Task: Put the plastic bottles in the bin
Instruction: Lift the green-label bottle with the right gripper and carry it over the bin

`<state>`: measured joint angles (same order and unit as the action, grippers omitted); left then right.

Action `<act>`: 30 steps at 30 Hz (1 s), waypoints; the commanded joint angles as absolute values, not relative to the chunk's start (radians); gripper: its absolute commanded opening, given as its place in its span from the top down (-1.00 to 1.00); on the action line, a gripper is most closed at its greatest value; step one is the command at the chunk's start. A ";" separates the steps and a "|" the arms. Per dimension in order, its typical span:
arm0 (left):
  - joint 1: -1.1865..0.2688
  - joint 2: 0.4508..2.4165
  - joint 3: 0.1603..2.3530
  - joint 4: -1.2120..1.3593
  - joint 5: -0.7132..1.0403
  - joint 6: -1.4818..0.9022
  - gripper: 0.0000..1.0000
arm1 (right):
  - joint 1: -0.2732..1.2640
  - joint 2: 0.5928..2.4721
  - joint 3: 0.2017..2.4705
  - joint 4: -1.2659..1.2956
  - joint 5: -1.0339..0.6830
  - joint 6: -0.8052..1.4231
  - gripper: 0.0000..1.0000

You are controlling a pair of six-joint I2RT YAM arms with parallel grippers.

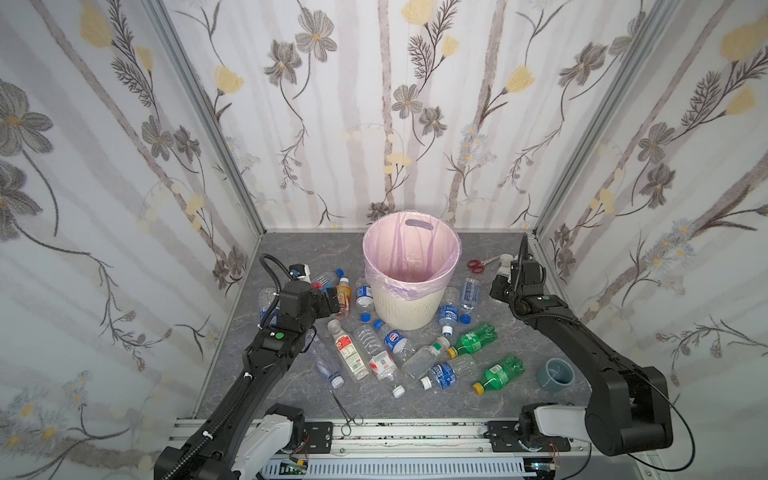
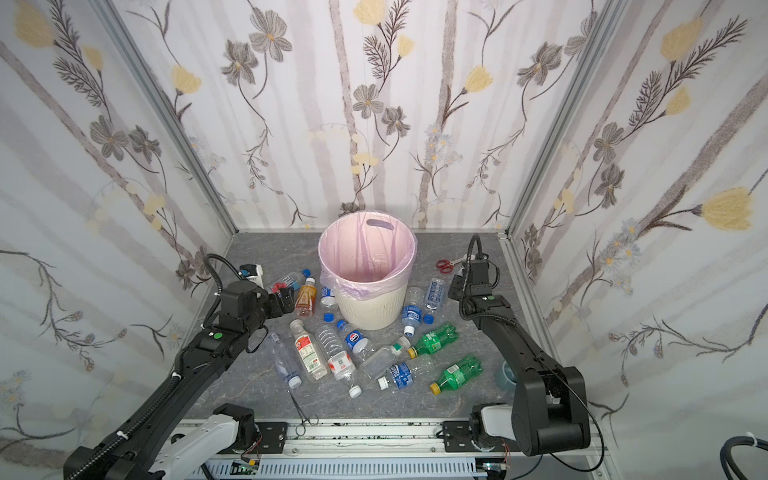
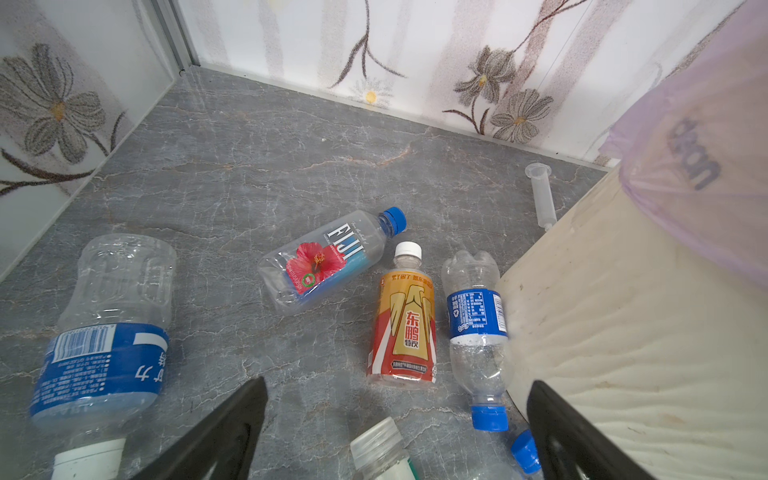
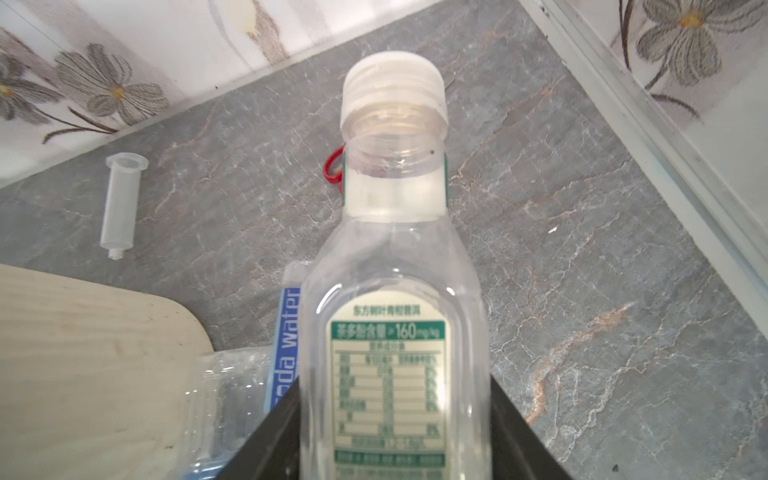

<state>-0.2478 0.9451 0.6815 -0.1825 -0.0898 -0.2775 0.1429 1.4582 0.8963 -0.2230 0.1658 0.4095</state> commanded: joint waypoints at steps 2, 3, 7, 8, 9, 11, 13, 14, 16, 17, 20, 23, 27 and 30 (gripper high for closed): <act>-0.247 0.935 0.675 -0.170 -0.100 -0.281 -1.00 | 0.166 1.417 0.984 -0.293 0.156 0.361 0.00; -0.248 0.934 0.675 -0.170 -0.100 -0.282 -1.00 | 0.179 1.407 1.012 -0.313 0.156 0.354 0.00; -0.248 0.937 0.675 -0.170 -0.095 -0.281 -1.00 | 0.240 1.368 1.114 -0.369 0.157 0.327 0.00; -0.248 0.939 0.675 -0.170 -0.095 -0.281 -1.00 | 0.253 1.363 1.137 -0.380 0.151 0.323 0.00; -0.248 0.939 0.676 -0.170 -0.093 -0.281 -1.00 | 0.269 1.359 1.163 -0.389 0.147 0.318 0.00; -0.247 0.936 0.676 -0.170 -0.089 -0.280 -1.00 | 0.301 1.357 1.203 -0.399 0.140 0.306 0.00; -0.248 0.928 0.676 -0.170 -0.088 -0.279 -1.00 | 0.336 1.356 1.240 -0.402 0.129 0.292 0.00; -0.249 0.926 0.675 -0.170 -0.088 -0.278 -1.00 | 0.349 1.356 1.256 -0.402 0.123 0.289 0.00; -0.248 0.918 0.675 -0.170 -0.084 -0.278 -1.00 | 0.380 1.360 1.292 -0.401 0.111 0.281 0.00; -0.248 0.917 0.675 -0.170 -0.083 -0.278 -1.00 | 0.393 1.361 1.306 -0.398 0.107 0.278 0.00; -0.248 0.913 0.673 -0.170 -0.079 -0.280 -1.00 | 0.423 1.365 1.347 -0.378 0.081 0.276 0.01; -0.248 0.913 0.673 -0.169 -0.074 -0.279 -1.00 | 0.447 1.380 1.394 -0.371 0.034 0.276 0.01; -0.248 0.914 0.675 -0.169 -0.071 -0.279 -1.00 | 0.493 1.420 1.455 -0.379 0.002 0.273 0.01; -0.248 0.916 0.674 -0.167 -0.067 -0.279 -1.00 | 0.537 1.456 1.480 -0.378 0.005 0.267 0.01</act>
